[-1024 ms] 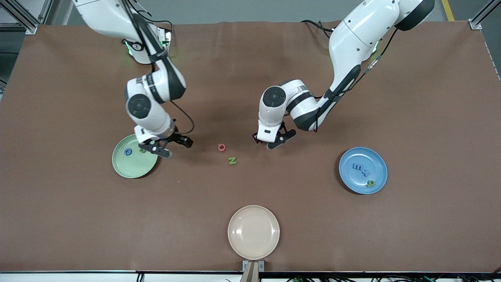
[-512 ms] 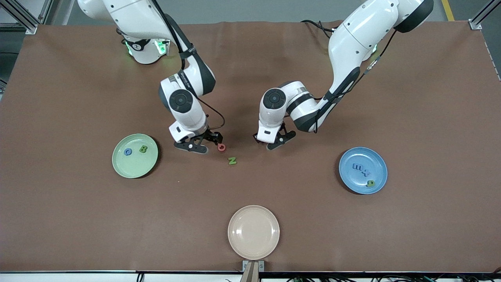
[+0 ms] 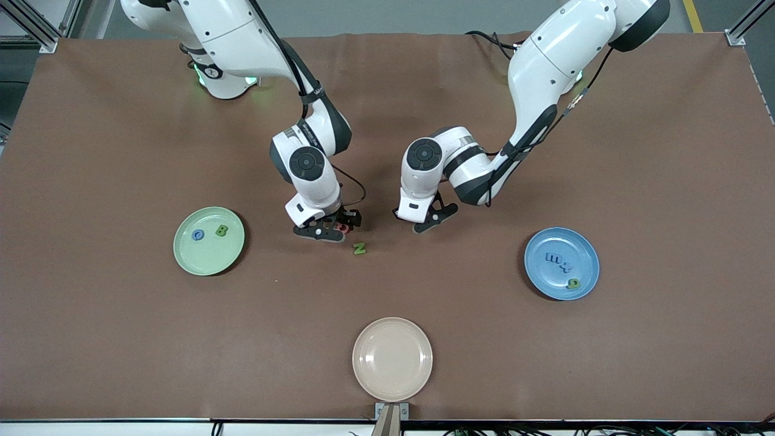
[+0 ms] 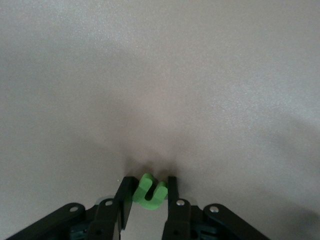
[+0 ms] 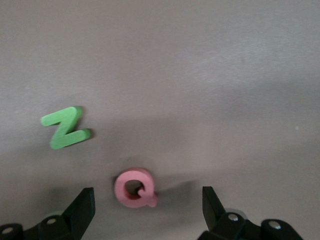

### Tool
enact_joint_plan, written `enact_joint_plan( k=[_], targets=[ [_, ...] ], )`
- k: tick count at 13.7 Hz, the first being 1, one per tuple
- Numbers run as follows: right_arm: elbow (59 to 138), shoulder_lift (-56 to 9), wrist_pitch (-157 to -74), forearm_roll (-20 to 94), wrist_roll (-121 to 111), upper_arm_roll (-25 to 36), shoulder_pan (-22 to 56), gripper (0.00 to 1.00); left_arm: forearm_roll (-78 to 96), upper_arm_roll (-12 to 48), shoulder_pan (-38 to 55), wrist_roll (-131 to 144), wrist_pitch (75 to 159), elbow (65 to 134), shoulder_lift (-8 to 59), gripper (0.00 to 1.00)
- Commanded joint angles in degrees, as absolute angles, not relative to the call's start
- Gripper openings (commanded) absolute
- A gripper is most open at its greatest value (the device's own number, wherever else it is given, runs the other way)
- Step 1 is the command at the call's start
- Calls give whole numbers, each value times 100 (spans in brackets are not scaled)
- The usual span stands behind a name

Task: Sort upper and lower case letters into plates
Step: 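Carry the u toward the blue plate while the right gripper grasps Q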

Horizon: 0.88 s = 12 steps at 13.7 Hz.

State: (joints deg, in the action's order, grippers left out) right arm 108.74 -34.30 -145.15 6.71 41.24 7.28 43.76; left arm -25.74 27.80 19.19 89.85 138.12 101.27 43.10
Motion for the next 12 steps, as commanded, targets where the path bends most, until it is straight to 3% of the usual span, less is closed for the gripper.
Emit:
enact_joint_plan(
  k=[1, 3, 8, 12],
  targets=[
    [10626, -3638, -14484, 607, 4000, 782, 4491, 95, -2707, 2734, 1828, 8939, 13773, 9941, 4316, 0],
    [10608, -3682, -14493, 589, 3929, 782, 4570, 93, -2830, 2611, 1688, 8799, 13449, 9757, 4071, 0],
    [10608, -3691, -14519, 167, 3797, 782, 4570, 67, -2848, 2628, 355, 7027, 13131, 9685, 3455, 0],
    [10617, -3709, -14616, 149, 3718, 782, 4526, 61, -2839, 2646, -710, 5452, 12771, 9747, 3419, 0]
  ],
)
